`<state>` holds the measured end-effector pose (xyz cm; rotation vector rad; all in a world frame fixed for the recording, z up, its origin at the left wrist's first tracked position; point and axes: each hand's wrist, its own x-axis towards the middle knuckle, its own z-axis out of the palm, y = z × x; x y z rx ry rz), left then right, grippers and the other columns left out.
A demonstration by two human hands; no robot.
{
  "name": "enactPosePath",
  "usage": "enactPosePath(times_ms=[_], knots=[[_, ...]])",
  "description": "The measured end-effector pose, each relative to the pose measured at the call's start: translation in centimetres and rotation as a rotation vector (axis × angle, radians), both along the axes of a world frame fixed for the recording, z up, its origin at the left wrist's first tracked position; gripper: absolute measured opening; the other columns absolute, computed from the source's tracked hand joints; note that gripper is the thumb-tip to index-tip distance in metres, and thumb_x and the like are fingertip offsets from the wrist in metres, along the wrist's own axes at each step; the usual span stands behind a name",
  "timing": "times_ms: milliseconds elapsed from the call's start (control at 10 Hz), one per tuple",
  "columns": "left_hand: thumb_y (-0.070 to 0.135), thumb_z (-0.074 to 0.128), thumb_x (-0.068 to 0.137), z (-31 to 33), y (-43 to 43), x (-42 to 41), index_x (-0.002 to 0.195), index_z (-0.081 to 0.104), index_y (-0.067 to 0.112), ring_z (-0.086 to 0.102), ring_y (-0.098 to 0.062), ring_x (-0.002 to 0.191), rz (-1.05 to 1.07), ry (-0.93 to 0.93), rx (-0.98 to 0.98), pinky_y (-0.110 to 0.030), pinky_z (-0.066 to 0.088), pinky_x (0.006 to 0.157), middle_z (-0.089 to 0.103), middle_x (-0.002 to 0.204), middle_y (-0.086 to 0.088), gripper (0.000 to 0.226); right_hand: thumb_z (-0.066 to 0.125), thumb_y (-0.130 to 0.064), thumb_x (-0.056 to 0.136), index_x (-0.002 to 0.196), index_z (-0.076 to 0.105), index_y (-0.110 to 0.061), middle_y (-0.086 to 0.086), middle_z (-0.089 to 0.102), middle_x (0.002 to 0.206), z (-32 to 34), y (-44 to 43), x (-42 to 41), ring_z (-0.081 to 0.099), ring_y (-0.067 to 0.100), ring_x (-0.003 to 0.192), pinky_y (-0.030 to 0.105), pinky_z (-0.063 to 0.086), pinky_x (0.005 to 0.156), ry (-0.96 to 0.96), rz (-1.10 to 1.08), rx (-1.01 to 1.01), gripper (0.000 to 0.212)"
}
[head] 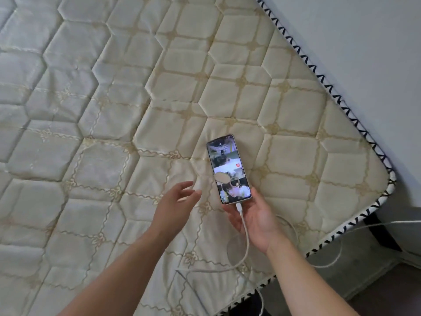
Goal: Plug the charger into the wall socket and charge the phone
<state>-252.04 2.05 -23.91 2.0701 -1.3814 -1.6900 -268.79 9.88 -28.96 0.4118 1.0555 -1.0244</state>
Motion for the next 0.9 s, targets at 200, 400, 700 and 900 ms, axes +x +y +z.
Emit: enactPosePath(times_ms=[200,400,700,900], knots=[[0.038,0.06,0.083,-2.1,0.8,-2.1,0.12,0.055,0.028,0.056,0.005,0.086,-0.069,0.01,0.058,-0.005,0.041,0.053,0.063,0.108,0.007,0.038,0.048,-0.042,0.092,0.08,0.068,-0.009,0.004,0.068,0.067,0.0,0.7,-1.1,0.062,0.023,0.066,0.029,0.046,0.058,1.071,0.568,0.137,0.041],[0.038,0.061,0.081,-2.9,1.0,-3.8,0.126,0.048,0.025,0.059,-0.014,0.102,-0.137,-0.007,0.083,-0.029,0.047,0.08,0.058,0.112,0.006,0.049,0.067,-0.028,0.081,0.103,0.065,-0.019,-0.003,0.054,0.086,0.6,-1.3,-2.5,0.051,0.013,0.074,0.026,0.04,0.067,1.498,0.778,-0.107,0.024],[0.032,0.062,0.082,-3.5,1.3,-3.8,0.122,0.05,0.022,0.06,-0.016,0.098,-0.133,-0.011,0.068,-0.024,0.043,0.071,0.06,0.109,0.004,0.043,0.07,-0.029,0.077,0.078,0.062,-0.019,-0.004,0.048,0.086,-0.7,-2.5,-2.0,0.05,0.015,0.071,0.027,0.038,0.061,1.49,0.901,-0.092,0.013],[0.033,0.06,0.083,-3.8,1.3,-3.6,0.119,0.052,0.024,0.06,-0.011,0.092,-0.11,0.011,0.083,-0.016,0.04,0.061,0.061,0.104,0.007,0.038,0.068,-0.025,0.08,0.08,0.059,-0.013,-0.001,0.061,0.072,-0.7,-1.2,-3.7,0.061,0.025,0.074,0.026,0.035,0.062,1.4,0.475,0.129,0.015]])
